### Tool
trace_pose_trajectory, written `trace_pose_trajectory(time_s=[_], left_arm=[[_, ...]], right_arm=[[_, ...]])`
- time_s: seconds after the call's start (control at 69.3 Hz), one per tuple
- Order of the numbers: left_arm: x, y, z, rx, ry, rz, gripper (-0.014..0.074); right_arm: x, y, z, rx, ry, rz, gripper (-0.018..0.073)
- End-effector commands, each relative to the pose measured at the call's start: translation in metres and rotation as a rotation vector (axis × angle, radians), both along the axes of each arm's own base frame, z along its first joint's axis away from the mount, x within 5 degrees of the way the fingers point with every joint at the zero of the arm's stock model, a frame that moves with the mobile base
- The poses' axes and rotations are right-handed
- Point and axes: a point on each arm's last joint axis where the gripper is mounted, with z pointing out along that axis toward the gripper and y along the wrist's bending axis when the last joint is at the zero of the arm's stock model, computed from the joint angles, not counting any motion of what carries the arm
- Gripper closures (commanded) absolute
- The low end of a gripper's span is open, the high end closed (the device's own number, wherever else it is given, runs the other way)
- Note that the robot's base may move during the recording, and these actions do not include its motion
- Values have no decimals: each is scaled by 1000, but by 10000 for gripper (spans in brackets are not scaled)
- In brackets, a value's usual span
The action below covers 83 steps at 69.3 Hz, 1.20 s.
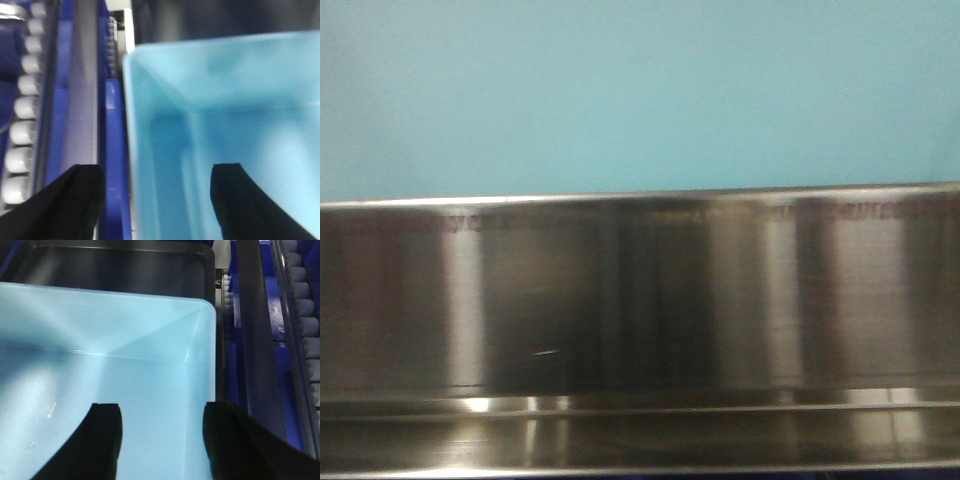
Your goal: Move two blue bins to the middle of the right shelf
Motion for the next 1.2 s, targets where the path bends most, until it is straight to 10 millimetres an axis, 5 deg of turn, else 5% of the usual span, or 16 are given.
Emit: trace_pose_trajectory(time_s=[0.0,0.144,0.577,1.183], left_arm=[[-2,3,6,-4,-33,10,160],[2,12,5,-43,-8,45,55],[6,21,-24,-81,121,86,60],[12,15,-35,-87,165,83,60]], right_arm=[[1,-4,5,-9,-34,-7,293],[3,-6,6,-21,-45,-17,293],[13,-17,-11,-22,26,-73,293],[11,-13,-13,9,59,-60,293]])
